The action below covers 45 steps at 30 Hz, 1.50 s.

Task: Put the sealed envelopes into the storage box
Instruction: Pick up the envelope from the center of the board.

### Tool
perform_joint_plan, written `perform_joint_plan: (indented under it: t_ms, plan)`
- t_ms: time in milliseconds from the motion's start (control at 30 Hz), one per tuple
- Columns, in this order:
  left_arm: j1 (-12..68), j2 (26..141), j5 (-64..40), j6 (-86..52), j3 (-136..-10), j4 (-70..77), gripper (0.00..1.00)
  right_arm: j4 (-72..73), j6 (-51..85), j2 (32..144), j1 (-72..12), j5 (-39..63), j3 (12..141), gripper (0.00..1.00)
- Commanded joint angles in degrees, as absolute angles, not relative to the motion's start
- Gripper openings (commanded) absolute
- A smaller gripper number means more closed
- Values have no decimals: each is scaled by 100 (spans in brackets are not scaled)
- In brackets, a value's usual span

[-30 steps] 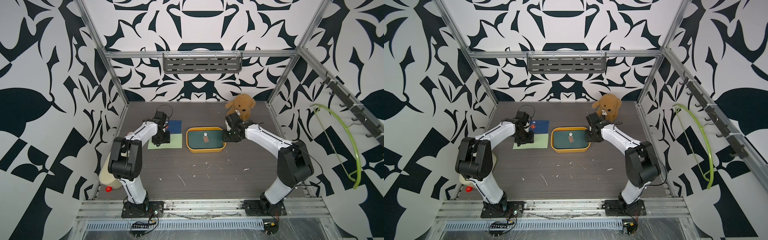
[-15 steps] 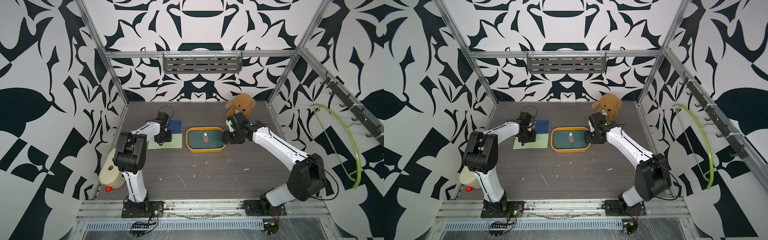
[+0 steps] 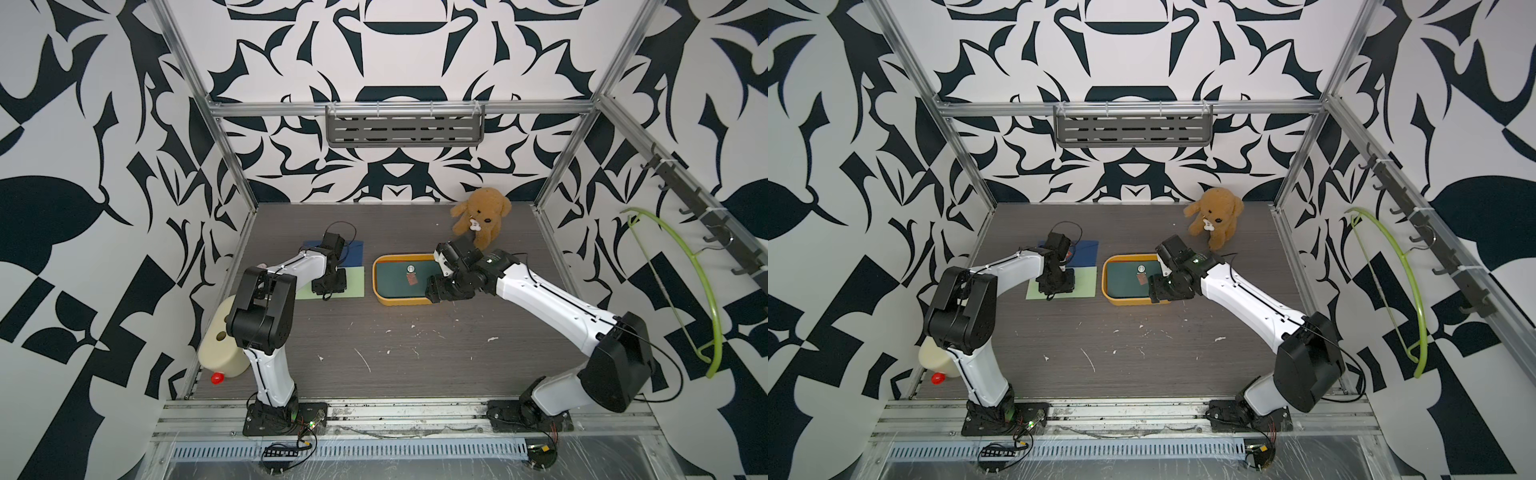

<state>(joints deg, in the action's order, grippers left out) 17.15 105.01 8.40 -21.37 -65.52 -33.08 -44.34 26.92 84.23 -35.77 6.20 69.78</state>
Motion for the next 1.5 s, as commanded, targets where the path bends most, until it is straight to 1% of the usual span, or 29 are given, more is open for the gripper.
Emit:
perform_joint_plan:
  t_ms: [0, 167, 267, 333, 467, 633, 700, 733, 800, 1133, 1300, 1467]
  plan:
    - [1773, 10277, 718, -2401, -6254, -3947, 40, -4478, 2935, 8212, -3727, 547, 6979, 71]
    - [1878, 9649, 18, -2746, -5837, -4177, 41, -4426, 3069, 8225, -3958, 481, 6918, 71]
    - [1889, 9114, 32, -2964, -5724, -4183, 41, -4332, 3118, 8219, -4017, 448, 6853, 71]
    - [1881, 8948, 180, -2960, -6004, -4308, 42, -4252, 3139, 8231, -4036, 455, 6800, 71]
    - [1864, 9276, 519, -2761, -6821, -4566, 43, -4176, 3109, 8349, -4041, 464, 6812, 71]
    - [1761, 10031, 761, -2681, -7266, -4388, 44, -3904, 3262, 8356, -4090, 477, 6649, 72]
    - [1724, 10186, 769, -2710, -7273, -4201, 44, -3731, 3416, 8298, -4188, 483, 6533, 75]
    - [1714, 10252, 773, -2716, -7254, -4107, 44, -3632, 3502, 8270, -4266, 483, 6472, 84]
    - [1698, 10357, 767, -2733, -7233, -3980, 44, -3494, 3666, 8253, -4425, 453, 6397, 85]
    - [1661, 10505, 623, -3052, -6503, -3297, 44, -2899, 4399, 8562, -5301, 243, 6319, 85]
    - [1686, 10318, 405, -3258, -5980, -2933, 44, -2591, 4603, 8757, -5462, 289, 6267, 85]
    - [2031, 9984, 402, -3688, -5489, -3025, 43, -2207, 4810, 8991, -5484, 343, 6135, 85]
